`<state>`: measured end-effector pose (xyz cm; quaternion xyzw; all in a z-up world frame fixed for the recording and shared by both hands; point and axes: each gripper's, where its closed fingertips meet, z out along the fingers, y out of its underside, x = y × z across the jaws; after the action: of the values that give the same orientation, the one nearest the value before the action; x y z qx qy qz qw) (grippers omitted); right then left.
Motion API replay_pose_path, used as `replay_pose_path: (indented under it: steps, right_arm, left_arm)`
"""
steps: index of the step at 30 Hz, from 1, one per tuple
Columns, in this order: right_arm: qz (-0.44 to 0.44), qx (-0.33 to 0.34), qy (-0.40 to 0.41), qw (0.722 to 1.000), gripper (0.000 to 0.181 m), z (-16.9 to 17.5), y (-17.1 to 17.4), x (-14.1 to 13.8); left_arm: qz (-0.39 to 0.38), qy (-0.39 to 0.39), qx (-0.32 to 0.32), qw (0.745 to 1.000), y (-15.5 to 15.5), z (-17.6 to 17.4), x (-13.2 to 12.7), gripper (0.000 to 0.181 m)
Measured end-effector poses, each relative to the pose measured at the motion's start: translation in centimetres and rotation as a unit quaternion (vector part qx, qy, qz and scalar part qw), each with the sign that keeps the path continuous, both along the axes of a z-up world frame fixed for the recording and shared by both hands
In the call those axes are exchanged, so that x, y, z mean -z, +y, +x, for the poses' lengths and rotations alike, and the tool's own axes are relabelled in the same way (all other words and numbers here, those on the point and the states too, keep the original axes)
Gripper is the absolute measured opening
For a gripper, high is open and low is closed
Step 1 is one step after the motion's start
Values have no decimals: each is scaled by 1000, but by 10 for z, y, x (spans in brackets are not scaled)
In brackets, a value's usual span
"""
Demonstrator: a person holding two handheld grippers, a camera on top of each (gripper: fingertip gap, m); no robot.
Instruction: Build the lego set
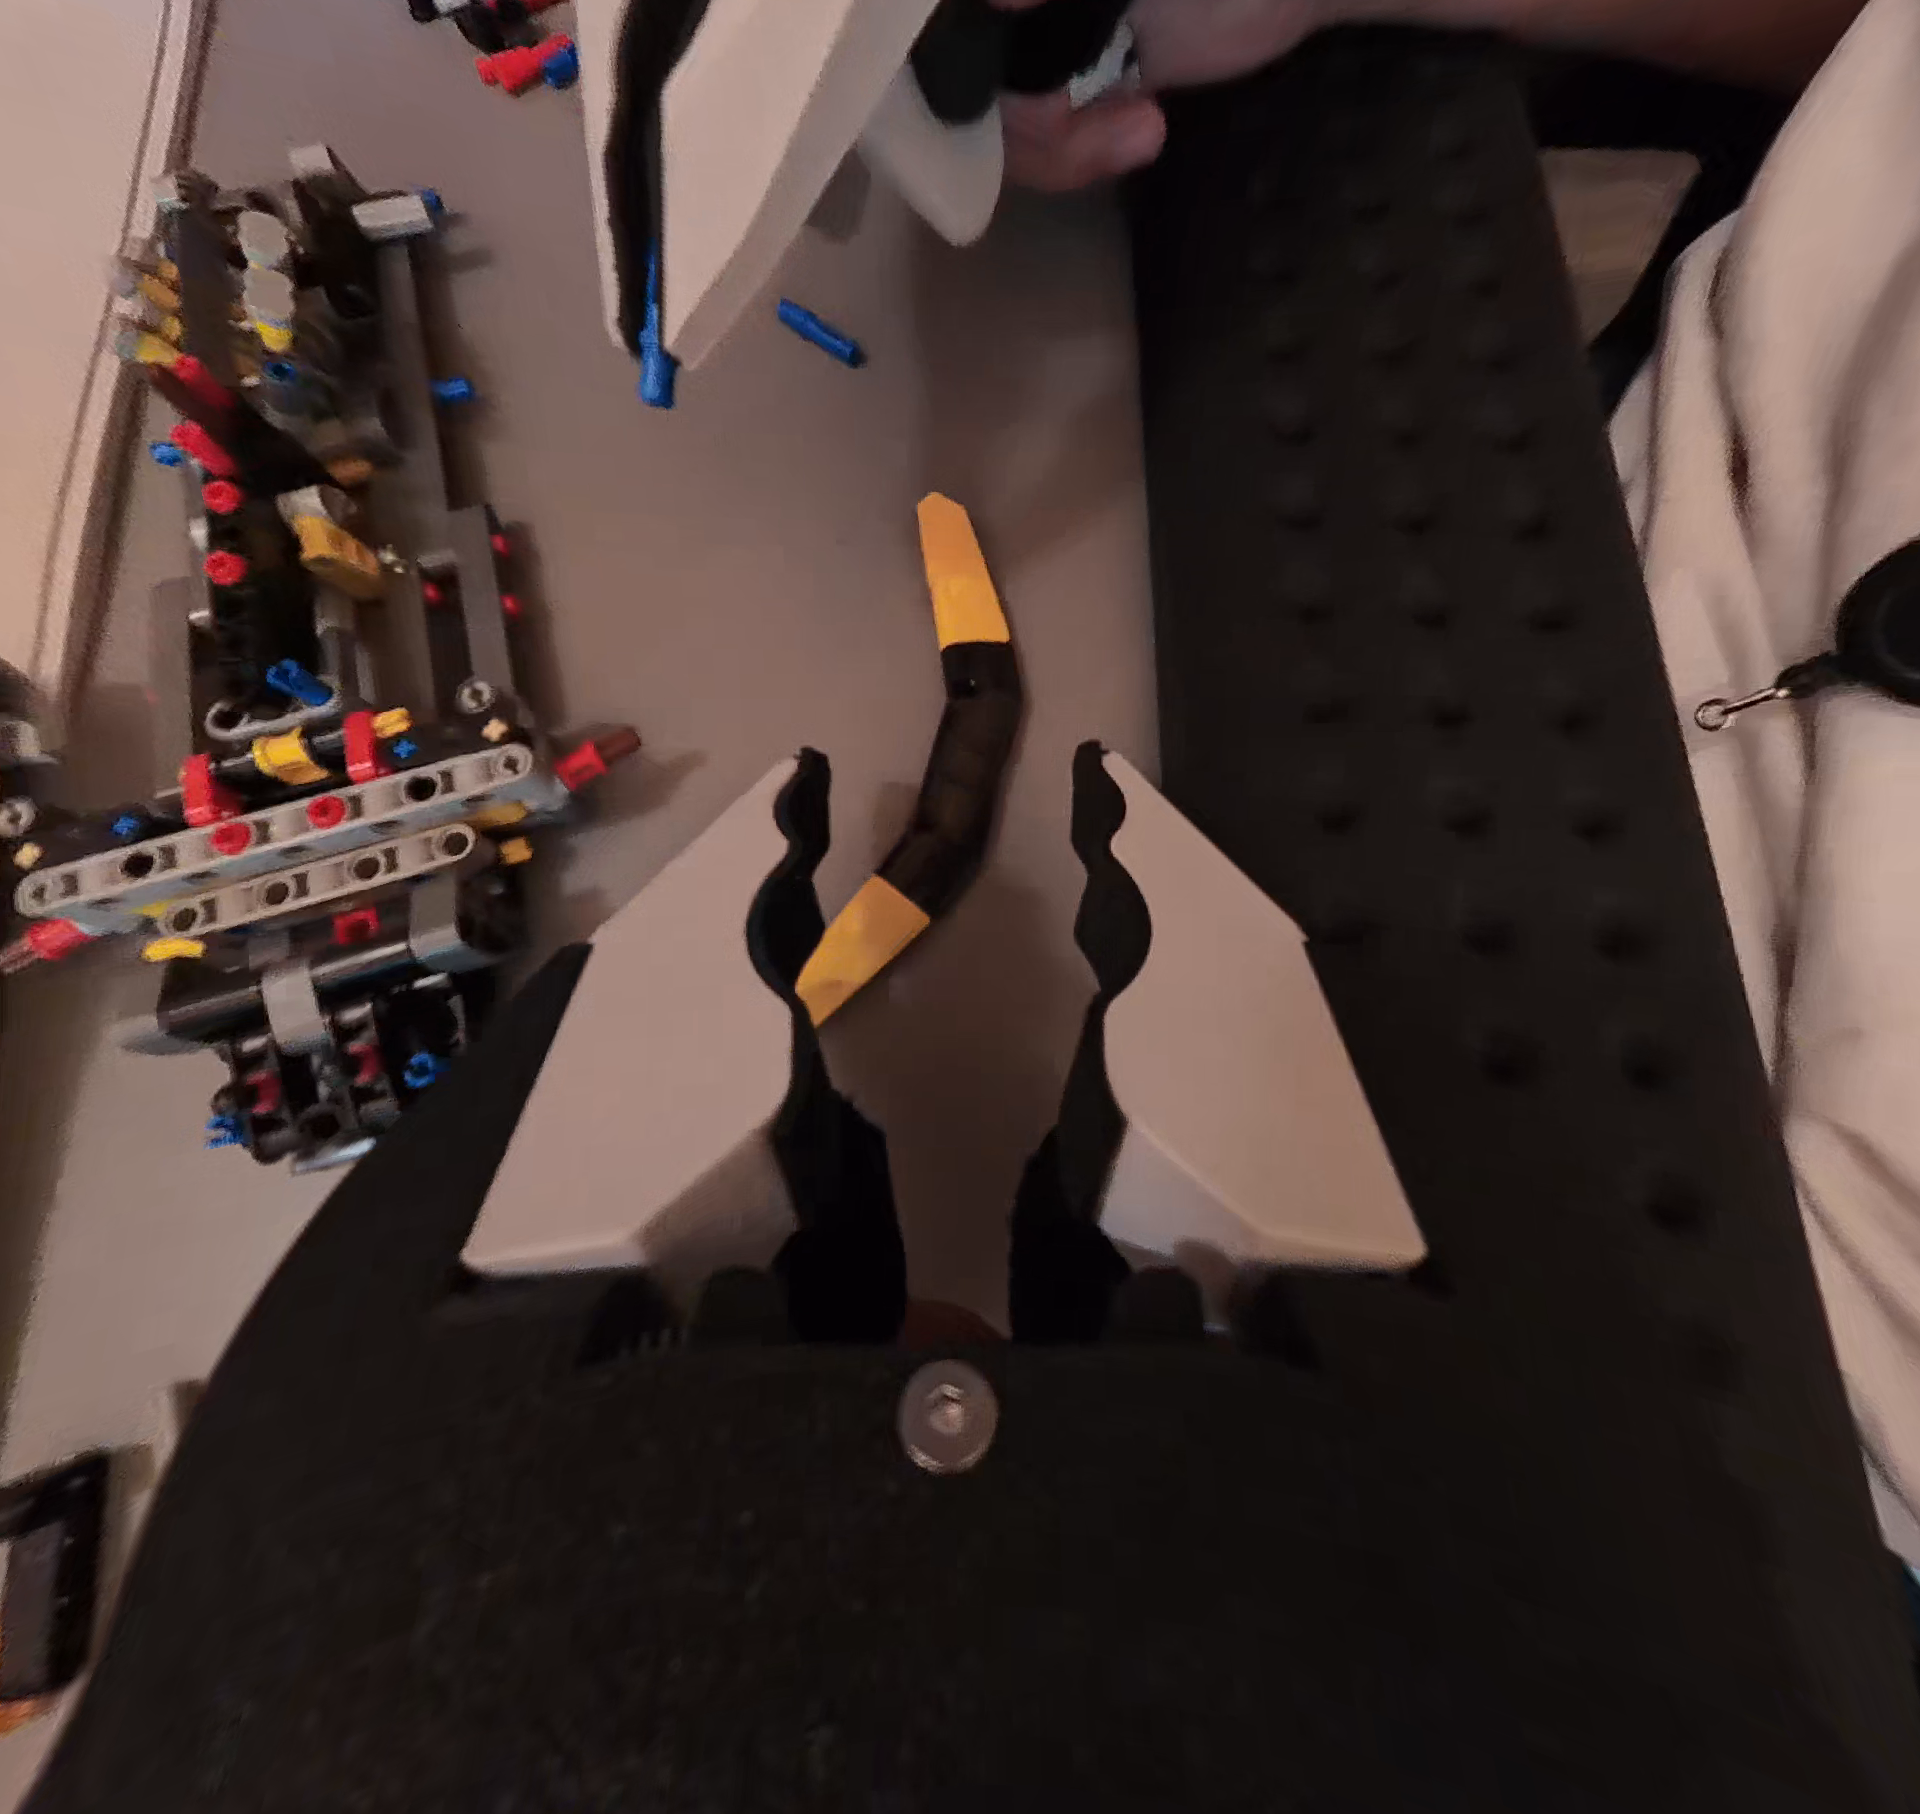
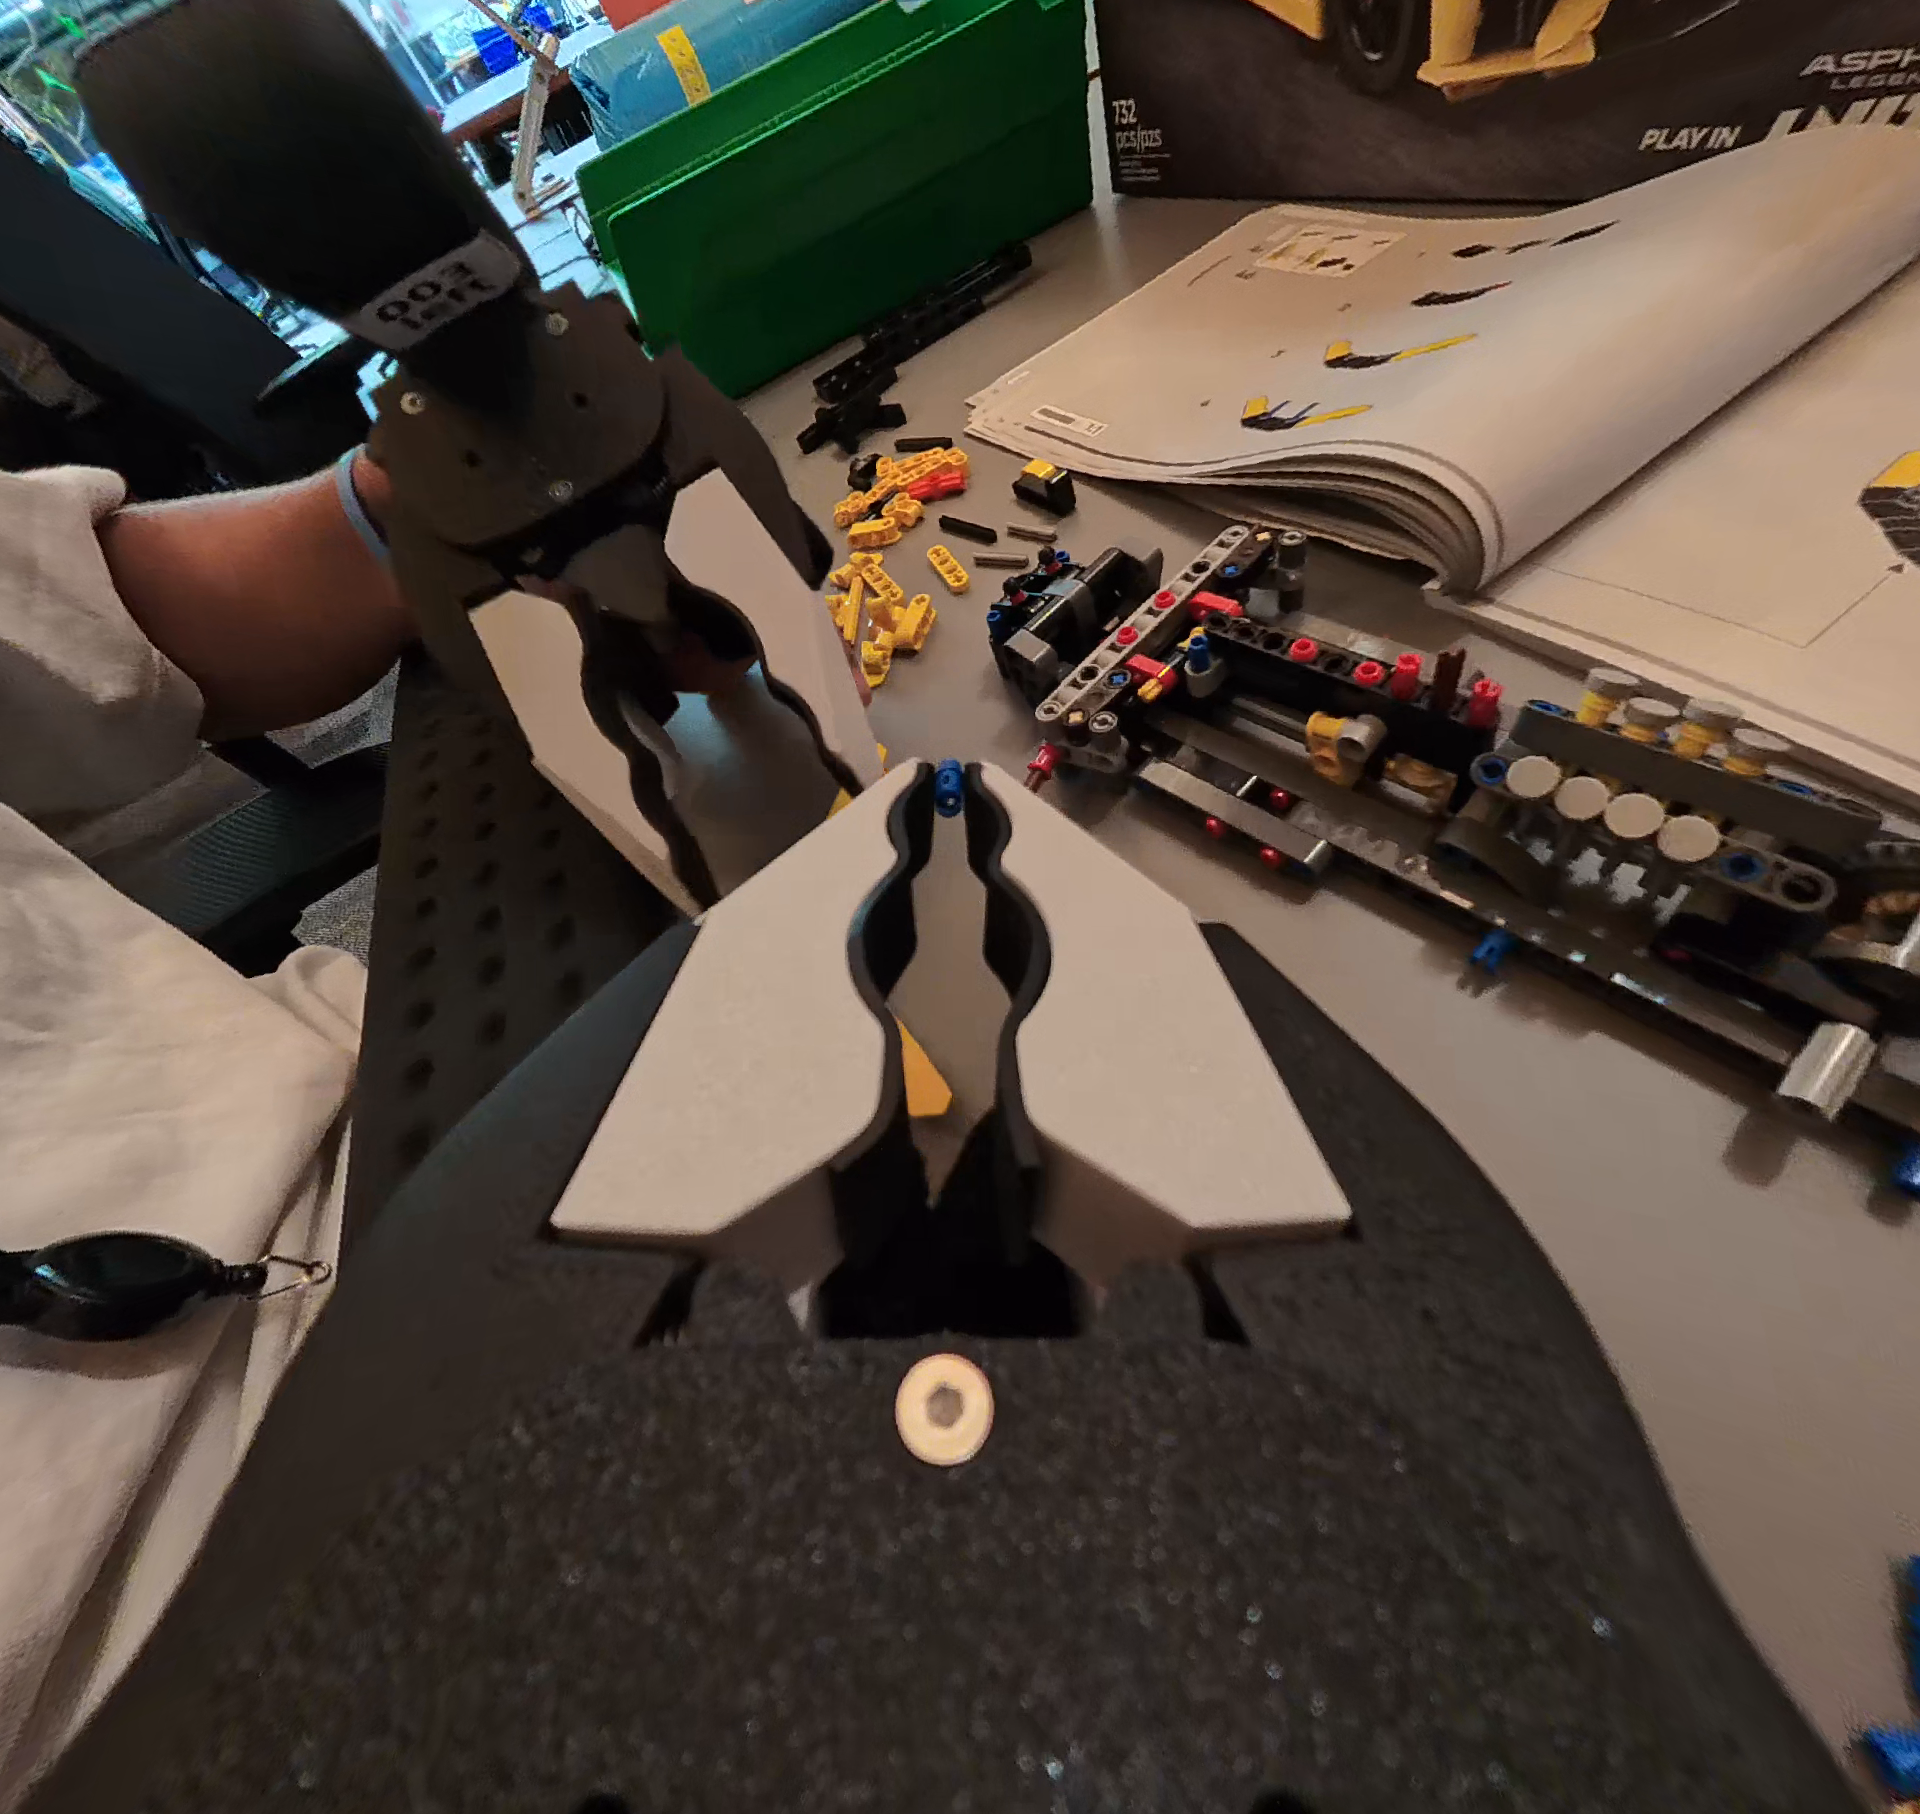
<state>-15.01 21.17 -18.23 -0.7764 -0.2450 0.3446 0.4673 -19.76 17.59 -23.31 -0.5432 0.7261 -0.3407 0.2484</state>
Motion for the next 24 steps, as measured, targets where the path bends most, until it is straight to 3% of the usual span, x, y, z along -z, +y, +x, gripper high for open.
replay_pose_path:
  steps: [8,11,16,19,21,24]
  right_arm:
    - [5,-9,10,1000,4,-1,-3,-3]
    - [2,-8,10,1000,4,-1,-3,-2]
    - [36,36,-28,998,4,9,6,-4]
    - [74,76,-58,993,4,15,11,-11]
    - [88,87,-45,991,4,15,10,-19]
    - [109,114,-15,987,4,26,10,-32]
  left_arm:
    - [21,42,9,999,-1,16,19,15]
    - [40,31,15,999,-3,22,18,15]
    - [216,-3,-22,976,26,33,7,14]
    - [240,-43,-77,967,36,37,-15,14]
    - [218,-49,-102,969,32,33,-26,14]
    - [64,7,-90,994,-15,13,-28,14]
